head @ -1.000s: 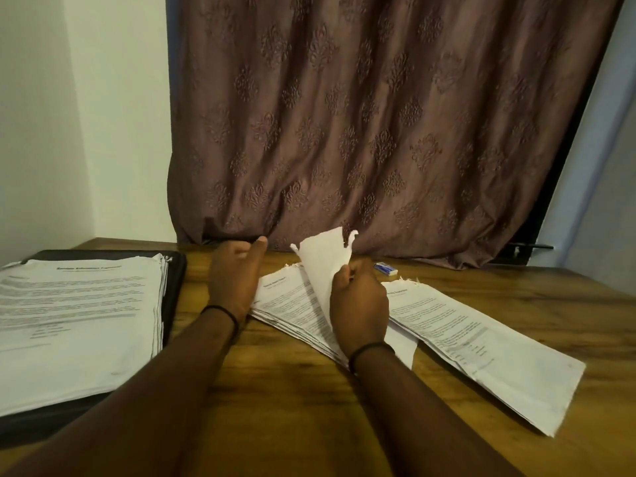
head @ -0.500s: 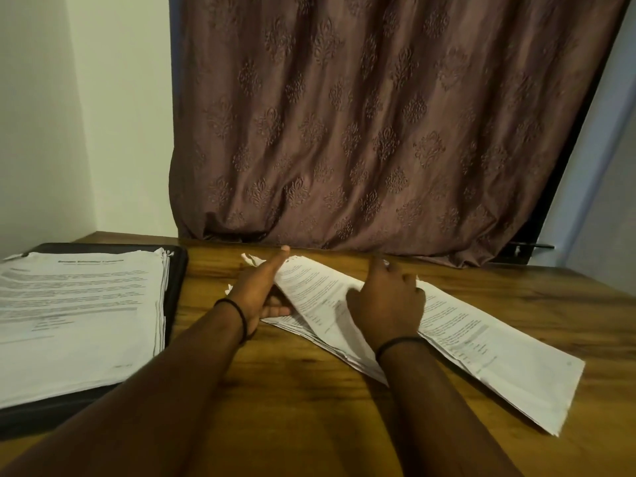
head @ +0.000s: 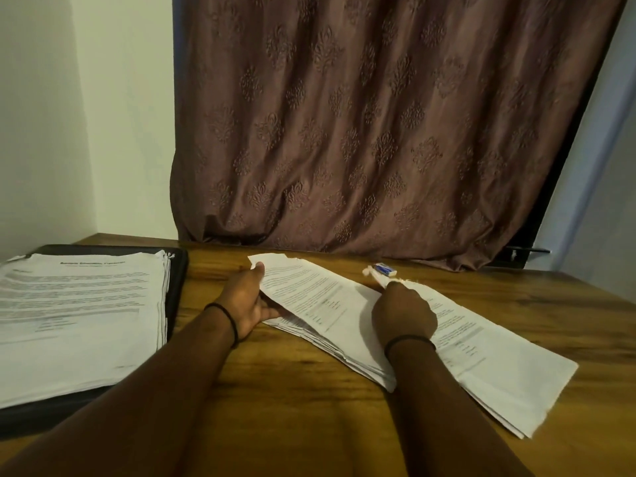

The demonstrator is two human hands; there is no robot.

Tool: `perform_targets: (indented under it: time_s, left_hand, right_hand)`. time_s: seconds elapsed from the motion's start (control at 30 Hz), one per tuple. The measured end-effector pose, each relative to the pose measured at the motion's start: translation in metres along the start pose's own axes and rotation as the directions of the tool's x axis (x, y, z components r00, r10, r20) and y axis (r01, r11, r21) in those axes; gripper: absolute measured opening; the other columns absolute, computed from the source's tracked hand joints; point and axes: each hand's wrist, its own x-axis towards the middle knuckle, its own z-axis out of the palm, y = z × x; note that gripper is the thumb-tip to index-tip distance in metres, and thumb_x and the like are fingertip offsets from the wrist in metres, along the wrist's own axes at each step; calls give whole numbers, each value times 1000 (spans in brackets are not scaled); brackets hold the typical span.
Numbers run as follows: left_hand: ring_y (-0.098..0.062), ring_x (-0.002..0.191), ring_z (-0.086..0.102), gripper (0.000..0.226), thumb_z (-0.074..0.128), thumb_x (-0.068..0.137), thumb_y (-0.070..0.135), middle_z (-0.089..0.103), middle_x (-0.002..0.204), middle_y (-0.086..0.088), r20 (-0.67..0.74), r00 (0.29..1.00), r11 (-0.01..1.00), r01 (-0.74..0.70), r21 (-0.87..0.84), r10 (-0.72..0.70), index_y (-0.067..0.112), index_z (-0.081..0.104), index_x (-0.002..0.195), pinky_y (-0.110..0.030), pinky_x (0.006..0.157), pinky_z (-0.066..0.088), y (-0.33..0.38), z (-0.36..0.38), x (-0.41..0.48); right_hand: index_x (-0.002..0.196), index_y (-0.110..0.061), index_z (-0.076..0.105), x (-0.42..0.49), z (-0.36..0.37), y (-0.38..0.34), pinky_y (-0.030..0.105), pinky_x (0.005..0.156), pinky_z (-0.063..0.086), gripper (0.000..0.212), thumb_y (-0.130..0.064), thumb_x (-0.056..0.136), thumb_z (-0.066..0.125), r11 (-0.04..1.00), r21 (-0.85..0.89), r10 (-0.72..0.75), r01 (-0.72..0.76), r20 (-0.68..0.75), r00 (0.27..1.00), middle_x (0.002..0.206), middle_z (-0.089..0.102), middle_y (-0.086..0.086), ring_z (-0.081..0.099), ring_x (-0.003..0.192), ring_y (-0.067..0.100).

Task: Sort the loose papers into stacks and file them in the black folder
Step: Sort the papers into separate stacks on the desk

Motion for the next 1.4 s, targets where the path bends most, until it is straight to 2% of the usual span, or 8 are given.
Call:
perform_targets:
  time_s: [0.17, 0.47, 0.6, 0.73, 0.87, 1.0, 1.23, 1.4]
  left_hand:
    - [-34, 109, 64, 52, 31, 103, 48, 68, 119, -16, 175, 982, 996, 77, -38, -69, 11, 53, 131, -54, 79, 53, -1, 0, 1]
    - [-33, 114, 64, 98, 16, 75, 89, 67, 123, -15, 351, 927, 991, 117, 65, -133, 20, 56, 131, -48, 93, 51, -2, 1, 5]
    - [-34, 115, 63, 98, 18, 71, 91, 65, 126, -15, 385, 914, 992, 112, 56, -125, 24, 54, 134, -52, 97, 49, -1, 2, 5]
    - [-34, 120, 59, 87, 25, 79, 85, 65, 127, -12, 417, 905, 995, 103, -12, -89, 23, 58, 131, -61, 102, 42, -1, 1, 4]
    - [-29, 100, 69, 43, 50, 96, 41, 69, 117, -13, 354, 933, 998, 60, 13, -61, 15, 60, 130, -53, 81, 57, -5, 4, 2]
    - [-29, 94, 70, 31, 46, 101, 10, 70, 115, -14, 258, 966, 999, 32, -31, -23, 12, 57, 129, -46, 70, 60, -9, 6, 3]
    - [-31, 102, 69, 28, 62, 93, 10, 72, 114, -9, 21, 970, 970, -241, -22, 241, 9, 64, 120, -55, 93, 51, 0, 17, -18]
    - [-26, 91, 72, 21, 66, 90, 16, 72, 109, -6, -10, 900, 899, -435, 49, 436, 16, 66, 111, -44, 80, 58, 36, 23, -42]
  right_hand:
    - [146, -21, 38, -18, 0, -30, 36, 87, 51, 48, -13, 99, 39, 931, 69, -332, 359, -256, 908, 126, 63, 5, 65, 107, 25]
    - [141, -19, 41, -38, 18, -69, 38, 78, 52, 40, -26, 101, 43, 768, 12, -637, 640, -95, 765, 115, 68, 9, 65, 96, 28]
    - [143, -18, 39, -33, 17, -69, 37, 80, 52, 41, -28, 103, 40, 782, 68, -610, 619, -117, 784, 118, 67, 9, 65, 100, 29]
    - [141, -22, 47, -33, 24, -69, 40, 96, 49, 49, -45, 105, 24, 749, 360, -557, 557, -114, 823, 128, 64, 5, 61, 113, 26]
    - [129, -19, 56, -30, 25, -62, 38, 98, 49, 37, -34, 106, 31, 722, 500, -504, 478, -93, 859, 128, 64, 5, 61, 111, 22]
    - [125, -19, 60, -28, 20, -55, 29, 93, 51, 29, -23, 103, 42, 728, 558, -419, 399, -98, 902, 124, 66, 3, 62, 106, 19]
    - [119, -19, 62, -24, 6, -35, 28, 97, 48, 27, -29, 100, 45, 647, 708, -158, 283, -239, 958, 121, 66, -1, 61, 109, 16]
    - [131, -15, 46, 10, -25, -13, 46, 99, 48, 60, -47, 85, 64, 707, 614, -114, 351, -390, 914, 128, 60, 6, 56, 118, 25]
